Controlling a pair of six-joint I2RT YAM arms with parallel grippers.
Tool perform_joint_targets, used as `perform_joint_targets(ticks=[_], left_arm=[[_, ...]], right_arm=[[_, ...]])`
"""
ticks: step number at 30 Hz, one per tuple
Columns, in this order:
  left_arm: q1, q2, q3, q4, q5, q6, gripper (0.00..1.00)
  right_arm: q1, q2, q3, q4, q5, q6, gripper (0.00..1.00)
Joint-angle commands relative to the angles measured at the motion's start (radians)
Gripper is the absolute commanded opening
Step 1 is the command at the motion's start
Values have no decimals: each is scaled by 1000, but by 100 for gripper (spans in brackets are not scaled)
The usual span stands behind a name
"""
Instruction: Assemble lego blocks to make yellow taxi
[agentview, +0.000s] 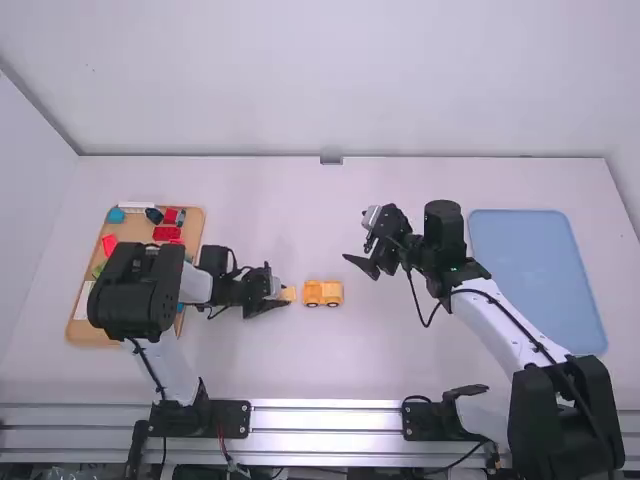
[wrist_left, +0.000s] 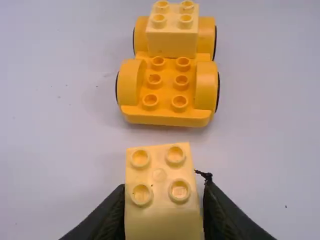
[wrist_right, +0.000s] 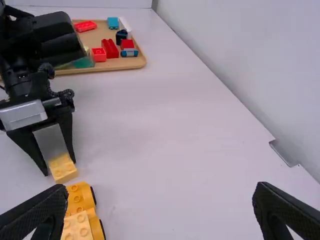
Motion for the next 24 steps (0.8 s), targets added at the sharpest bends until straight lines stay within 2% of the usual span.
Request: perform_joint_targets(ticks=[1, 3, 7, 11, 17, 20, 24], left_arm=[[-1, 11, -21, 26, 14, -19, 30], [-1, 11, -37, 58, 13, -19, 28], [-1, -8, -47, 80, 13, -71, 32], [-1, -98, -47, 24, 14, -71, 30], [-21, -256, -47, -104, 14, -71, 26], [-45, -335, -47, -158, 14, -71, 26], [-98, -354, -47, -152, 16, -71, 28]], right_arm=[[6, 5, -6, 0, -9, 5, 98], [11, 5, -6, 0, -10, 5, 98], [3, 5, -6, 2, -10, -24, 98], [-23, 5, -6, -3, -3, -126, 98], [-44, 8, -6, -52, 12, -92, 98], [-31, 57, -25, -96, 37, -216, 98], [-2, 195, -67, 4, -47, -263, 98]])
